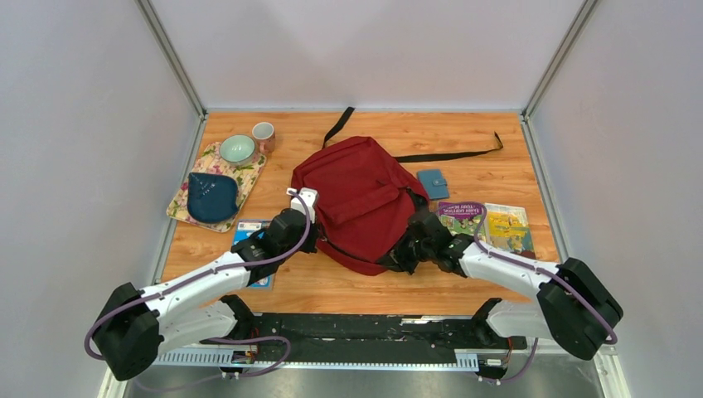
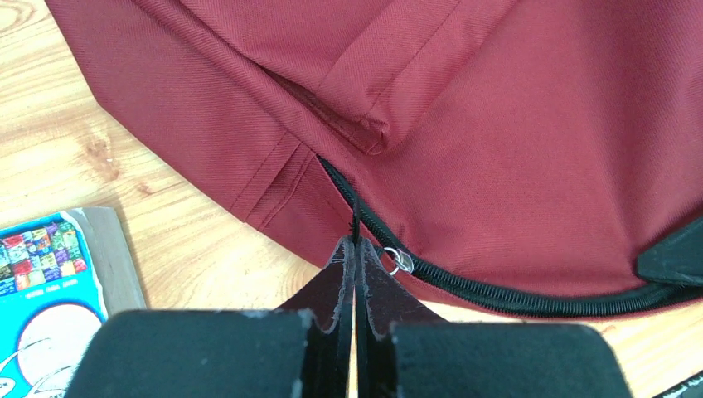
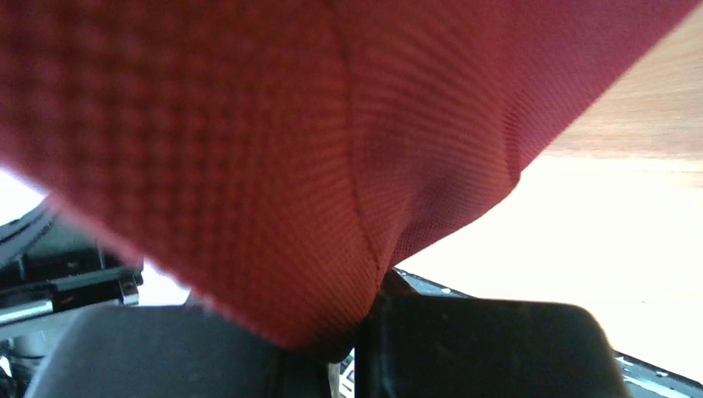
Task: Pack the student bag
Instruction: Unzip the student bag at the center of the board, then pick up the book from the center of the board.
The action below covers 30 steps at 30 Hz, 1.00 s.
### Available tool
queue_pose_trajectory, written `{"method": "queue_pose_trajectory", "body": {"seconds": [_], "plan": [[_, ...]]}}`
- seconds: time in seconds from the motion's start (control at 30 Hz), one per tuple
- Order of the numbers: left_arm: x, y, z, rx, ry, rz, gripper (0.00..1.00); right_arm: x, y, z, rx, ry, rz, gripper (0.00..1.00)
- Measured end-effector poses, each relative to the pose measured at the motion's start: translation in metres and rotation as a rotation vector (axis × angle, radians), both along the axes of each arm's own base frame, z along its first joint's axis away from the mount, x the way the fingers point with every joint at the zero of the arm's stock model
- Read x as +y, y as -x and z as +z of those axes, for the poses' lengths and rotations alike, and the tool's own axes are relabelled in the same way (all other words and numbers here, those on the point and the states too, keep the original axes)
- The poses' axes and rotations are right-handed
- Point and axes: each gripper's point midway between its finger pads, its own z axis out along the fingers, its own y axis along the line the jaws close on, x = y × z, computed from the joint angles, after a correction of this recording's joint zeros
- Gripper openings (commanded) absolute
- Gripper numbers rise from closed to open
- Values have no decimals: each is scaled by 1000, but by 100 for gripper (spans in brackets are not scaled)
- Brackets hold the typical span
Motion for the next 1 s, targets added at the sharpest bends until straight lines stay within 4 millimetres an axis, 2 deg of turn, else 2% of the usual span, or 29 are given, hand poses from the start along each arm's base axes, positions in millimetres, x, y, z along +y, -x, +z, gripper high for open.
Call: {"method": "queue_pose_trajectory", "body": {"seconds": [0.1,0.13,0.17,0.2,0.23,0.27,0.33,0.43,0.57,0.63,0.87,1.0], "plan": [[3,-1,-2,5,-20,4,0,11,3,9,-53,13,83,6],[5,-2,-3,8,-29,9,4,17,4,15,-85,25,135,11],[7,-3,-2,11,-34,16,8,25,4,21,-117,34,183,22],[9,-4,-2,15,-40,23,14,32,4,28,-150,38,226,30],[11,-5,0,17,-45,30,26,41,5,37,-193,48,280,43],[12,-7,1,18,-47,35,33,48,5,45,-231,51,321,58],[14,-8,3,19,-53,42,56,61,9,59,-307,45,392,63],[21,-6,0,38,-65,56,74,66,16,64,-383,58,484,64],[30,0,5,41,-68,78,86,46,16,51,-425,174,544,65],[34,2,11,27,-60,92,86,33,13,54,-466,230,547,65],[50,9,39,-42,-8,141,86,-24,-15,108,-721,373,386,76],[67,13,40,-54,-41,193,86,-51,-28,124,-792,443,311,77]]}}
